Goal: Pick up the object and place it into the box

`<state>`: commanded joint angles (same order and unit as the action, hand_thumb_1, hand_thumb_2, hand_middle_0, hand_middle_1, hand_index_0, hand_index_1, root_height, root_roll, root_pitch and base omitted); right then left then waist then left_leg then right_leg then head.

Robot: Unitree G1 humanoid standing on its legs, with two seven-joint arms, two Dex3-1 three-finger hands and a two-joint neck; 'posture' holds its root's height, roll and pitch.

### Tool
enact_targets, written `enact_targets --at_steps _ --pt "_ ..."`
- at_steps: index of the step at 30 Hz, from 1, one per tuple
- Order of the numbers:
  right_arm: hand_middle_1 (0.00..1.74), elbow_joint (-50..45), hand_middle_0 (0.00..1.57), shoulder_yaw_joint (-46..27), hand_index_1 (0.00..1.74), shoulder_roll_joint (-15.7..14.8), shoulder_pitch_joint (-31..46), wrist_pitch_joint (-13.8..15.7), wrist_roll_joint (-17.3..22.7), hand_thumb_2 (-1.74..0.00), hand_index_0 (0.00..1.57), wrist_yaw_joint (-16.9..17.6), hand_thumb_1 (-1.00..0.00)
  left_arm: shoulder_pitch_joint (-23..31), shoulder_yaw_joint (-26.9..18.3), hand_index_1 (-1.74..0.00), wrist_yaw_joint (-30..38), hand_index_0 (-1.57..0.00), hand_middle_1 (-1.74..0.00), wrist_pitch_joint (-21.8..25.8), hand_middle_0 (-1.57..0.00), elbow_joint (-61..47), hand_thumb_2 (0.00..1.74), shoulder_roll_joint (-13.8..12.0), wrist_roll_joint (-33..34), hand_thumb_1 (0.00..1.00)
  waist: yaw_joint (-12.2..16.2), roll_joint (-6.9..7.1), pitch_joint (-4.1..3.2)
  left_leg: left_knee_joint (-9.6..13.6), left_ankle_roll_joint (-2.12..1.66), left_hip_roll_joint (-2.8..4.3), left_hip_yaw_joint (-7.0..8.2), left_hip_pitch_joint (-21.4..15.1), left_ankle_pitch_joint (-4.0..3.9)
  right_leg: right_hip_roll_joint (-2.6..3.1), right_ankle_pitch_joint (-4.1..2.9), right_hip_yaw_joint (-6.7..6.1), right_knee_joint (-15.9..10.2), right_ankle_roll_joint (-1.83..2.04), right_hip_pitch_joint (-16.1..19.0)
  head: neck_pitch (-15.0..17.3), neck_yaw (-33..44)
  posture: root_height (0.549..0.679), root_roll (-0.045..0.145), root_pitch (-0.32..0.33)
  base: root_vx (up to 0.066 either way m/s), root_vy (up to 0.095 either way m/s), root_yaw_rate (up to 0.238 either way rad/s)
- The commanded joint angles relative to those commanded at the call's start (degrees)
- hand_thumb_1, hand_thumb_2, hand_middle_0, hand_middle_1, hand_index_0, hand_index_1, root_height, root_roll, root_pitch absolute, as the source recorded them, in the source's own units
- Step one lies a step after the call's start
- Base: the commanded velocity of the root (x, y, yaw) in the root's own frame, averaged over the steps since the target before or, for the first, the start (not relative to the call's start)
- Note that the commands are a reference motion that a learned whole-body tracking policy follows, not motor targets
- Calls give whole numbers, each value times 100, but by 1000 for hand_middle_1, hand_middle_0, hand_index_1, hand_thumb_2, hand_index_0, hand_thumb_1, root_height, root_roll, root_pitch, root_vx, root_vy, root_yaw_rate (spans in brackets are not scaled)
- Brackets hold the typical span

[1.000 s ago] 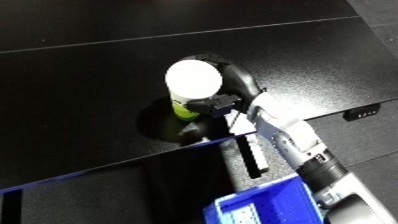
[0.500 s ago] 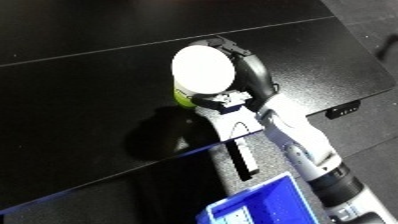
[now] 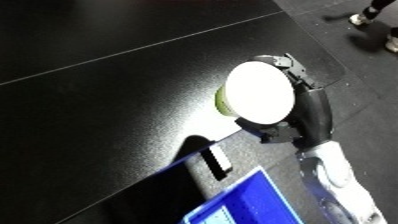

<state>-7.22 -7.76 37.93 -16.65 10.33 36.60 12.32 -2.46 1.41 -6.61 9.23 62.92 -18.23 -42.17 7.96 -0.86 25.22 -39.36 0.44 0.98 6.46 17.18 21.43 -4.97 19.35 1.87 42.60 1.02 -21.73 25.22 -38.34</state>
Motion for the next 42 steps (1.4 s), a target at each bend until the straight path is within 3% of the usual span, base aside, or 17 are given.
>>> enact_targets --at_steps 3,8,12,19,25,32,39,42 --pt "1218 68 1099 -420 1218 -154 790 436 -25 -1218 1099 84 -700 79 -93 0 -49 0 0 156 0 40 0 117 -99 0 252 -43 30 90 15 39 160 -142 24 64 -5 -120 -58 8 17 59 -97 641 62 -23 -23 79 -227" --pt "1218 436 1099 -901 1218 -414 1445 1166 355 -1218 1099 117 -700 171 -171 0 -213 0 0 337 0 170 0 218 -249 0 521 -132 42 267 38 36 325 -332 31 143 -15 -230 -158 31 47 154 -374 643 64 -18 -9 83 -202" --pt "1218 895 1099 -1092 1218 -534 1774 1419 370 -1218 1099 61 -700 195 -229 0 -317 0 0 344 0 253 0 263 -358 0 682 -206 62 369 60 1 404 -433 29 213 -12 -312 -201 31 52 511 -709 643 66 -14 -9 76 -161" --pt "1218 2221 1099 -830 1218 -470 2016 1394 504 -1218 1099 -409 -700 127 -149 0 -439 0 0 363 0 400 0 314 -407 0 749 -300 94 451 97 -93 367 -545 28 289 -19 -395 -223 0 83 1368 -1271 644 68 -17 3 37 -55" --pt "1218 3517 1099 -419 1218 -350 1925 1110 915 -1218 1099 -867 -700 28 -38 0 -474 0 0 271 0 446 0 270 -377 0 662 -404 70 546 92 -160 306 -640 -7 239 -61 -390 -343 0 181 1863 -1658 646 70 -21 18 11 24" --pt "609 4662 549 -83 609 -291 1685 652 1359 -609 549 -1461 -350 -5 34 0 -524 0 0 194 0 511 0 226 -243 0 488 -491 -19 600 79 -233 217 -680 -33 177 -66 -347 -422 -11 284 2059 -1993 648 72 -25 25 -12 57" --pt "0 5461 0 86 0 -299 1468 551 1222 0 0 -1700 0 -24 149 0 -596 0 0 126 0 561 0 181 -133 0 304 -537 -111 541 77 -291 114 -629 -44 146 -40 -276 -357 -25 314 2135 -2106 648 72 -30 17 -32 94" --pt "0 5785 0 200 0 -319 1358 585 1044 0 0 -1795 0 -17 208 0 -602 0 0 100 0 558 0 175 -93 0 236 -531 -145 517 75 -310 69 -609 -49 139 -28 -240 -333 -34 333 2128 -2082 648 73 -32 15 -38 103"
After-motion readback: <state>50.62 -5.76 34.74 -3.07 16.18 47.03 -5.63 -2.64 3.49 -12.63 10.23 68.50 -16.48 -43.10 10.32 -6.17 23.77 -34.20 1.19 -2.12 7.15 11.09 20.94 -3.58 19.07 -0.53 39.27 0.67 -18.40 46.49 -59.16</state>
